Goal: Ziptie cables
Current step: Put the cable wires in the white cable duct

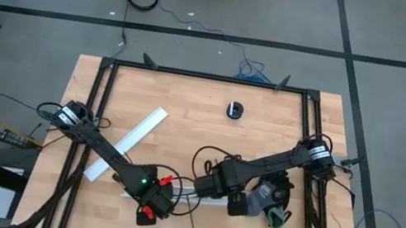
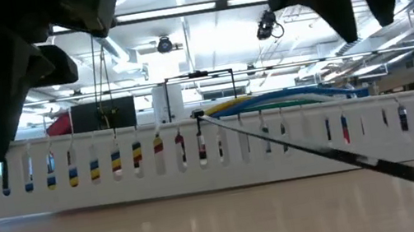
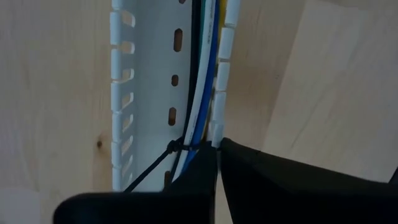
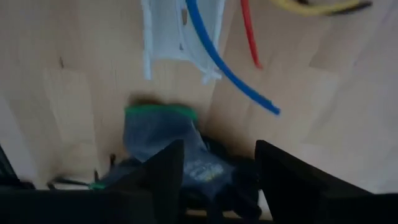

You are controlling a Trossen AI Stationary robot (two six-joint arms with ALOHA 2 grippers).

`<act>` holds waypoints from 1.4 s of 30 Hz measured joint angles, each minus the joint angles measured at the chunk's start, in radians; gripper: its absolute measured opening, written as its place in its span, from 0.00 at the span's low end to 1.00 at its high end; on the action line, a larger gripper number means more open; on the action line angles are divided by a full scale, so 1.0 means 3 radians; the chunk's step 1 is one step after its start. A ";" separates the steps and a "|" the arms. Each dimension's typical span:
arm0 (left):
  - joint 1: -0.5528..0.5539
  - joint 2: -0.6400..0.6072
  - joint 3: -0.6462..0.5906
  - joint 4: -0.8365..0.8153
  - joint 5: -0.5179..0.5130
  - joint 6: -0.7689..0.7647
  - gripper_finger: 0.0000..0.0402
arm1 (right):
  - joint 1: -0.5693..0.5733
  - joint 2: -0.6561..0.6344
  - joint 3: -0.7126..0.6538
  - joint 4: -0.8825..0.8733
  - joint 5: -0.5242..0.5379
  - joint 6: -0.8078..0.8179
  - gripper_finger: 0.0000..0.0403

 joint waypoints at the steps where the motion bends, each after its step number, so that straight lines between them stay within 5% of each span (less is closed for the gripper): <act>1: -0.0004 0.0000 0.0000 -0.0004 0.0008 0.0000 0.00 | -0.0013 -0.0022 -0.0018 -0.0005 0.0014 -0.0038 0.46; 10: -0.0113 -0.0034 -0.0243 0.0099 0.0150 -0.0340 0.00 | -0.0304 -0.0287 -0.0463 0.0750 0.0125 -0.0820 0.36; 18: -0.0212 -0.0006 -0.0256 0.0125 0.0074 -0.0495 0.00 | -0.0679 -0.0755 -0.1512 0.2506 -0.0007 -0.1762 0.35; 25: -0.0210 -0.0077 -0.0256 0.0060 0.0278 -0.0547 0.00 | -0.0846 -0.1290 -0.1723 0.2348 0.0132 -0.1840 0.35; 31: -0.0155 -0.0137 -0.0218 -0.0103 0.0322 -0.0470 0.00 | -0.1092 -0.1795 -0.1724 0.2466 -0.0775 -0.1823 0.35; 37: -0.0146 -0.0142 -0.0178 -0.0191 0.0317 -0.0403 0.00 | -0.1388 -0.1768 -0.2015 0.3711 -0.1919 -0.1847 0.35; 42: -0.0145 -0.0142 -0.0177 -0.0189 0.0317 -0.0319 0.00 | -0.1574 -0.1318 -0.2097 0.3963 -0.2085 -0.1820 0.35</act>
